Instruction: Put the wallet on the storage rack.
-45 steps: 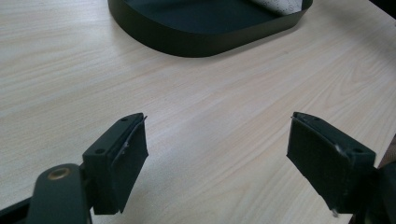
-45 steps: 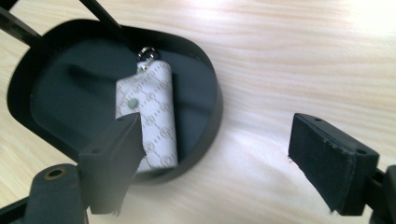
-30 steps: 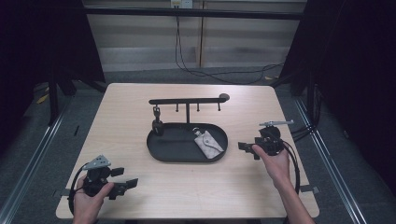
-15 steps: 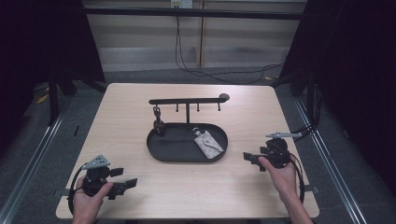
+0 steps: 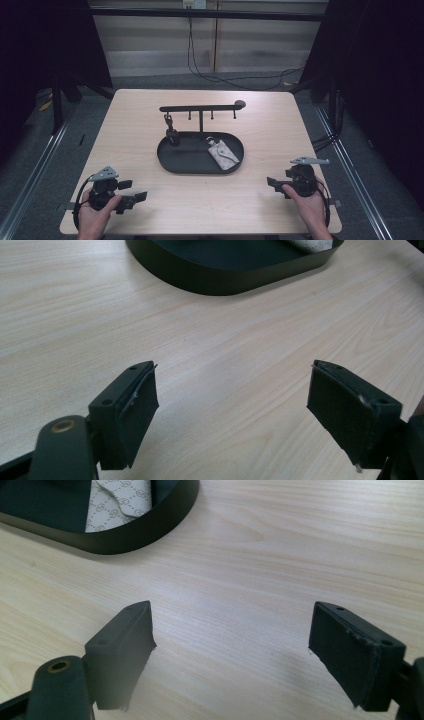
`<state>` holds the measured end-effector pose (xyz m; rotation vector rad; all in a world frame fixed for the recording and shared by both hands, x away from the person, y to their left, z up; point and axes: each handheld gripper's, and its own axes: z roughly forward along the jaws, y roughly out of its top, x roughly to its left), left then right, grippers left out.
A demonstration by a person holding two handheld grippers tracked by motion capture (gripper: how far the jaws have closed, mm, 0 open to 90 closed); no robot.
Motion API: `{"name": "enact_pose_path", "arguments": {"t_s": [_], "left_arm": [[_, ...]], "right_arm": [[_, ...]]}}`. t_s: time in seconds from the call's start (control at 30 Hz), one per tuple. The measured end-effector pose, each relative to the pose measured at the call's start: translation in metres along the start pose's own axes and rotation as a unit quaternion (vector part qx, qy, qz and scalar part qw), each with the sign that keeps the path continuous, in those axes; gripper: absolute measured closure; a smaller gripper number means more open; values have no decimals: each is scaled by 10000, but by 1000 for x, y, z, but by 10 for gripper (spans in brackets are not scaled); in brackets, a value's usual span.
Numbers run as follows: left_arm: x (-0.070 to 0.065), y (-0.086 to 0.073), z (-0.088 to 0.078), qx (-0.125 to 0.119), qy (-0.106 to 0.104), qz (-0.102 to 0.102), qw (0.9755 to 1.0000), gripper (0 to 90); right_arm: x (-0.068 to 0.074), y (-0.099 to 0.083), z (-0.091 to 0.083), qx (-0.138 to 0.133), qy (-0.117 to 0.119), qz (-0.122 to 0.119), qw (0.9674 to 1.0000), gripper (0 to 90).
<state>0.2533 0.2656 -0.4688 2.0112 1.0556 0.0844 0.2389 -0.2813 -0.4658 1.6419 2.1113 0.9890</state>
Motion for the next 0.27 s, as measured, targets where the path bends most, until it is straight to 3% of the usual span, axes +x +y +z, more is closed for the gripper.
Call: {"name": "enact_pose_path", "arguments": {"t_s": [0.1, 0.2, 0.27], "left_arm": [[0, 0, 0, -33, 13, -16, 10000, 199], [0, 0, 0, 4, 31, 4, 10000, 199], [0, 0, 0, 2, 32, 4, 10000, 198]], "right_arm": [[-1, -5, 0, -21, -28, -90, 10000, 177], [-2, -9, 2, 171, -9, -9, 9999, 182], [-3, -9, 4, 253, -119, -71, 9996, 182]]}}
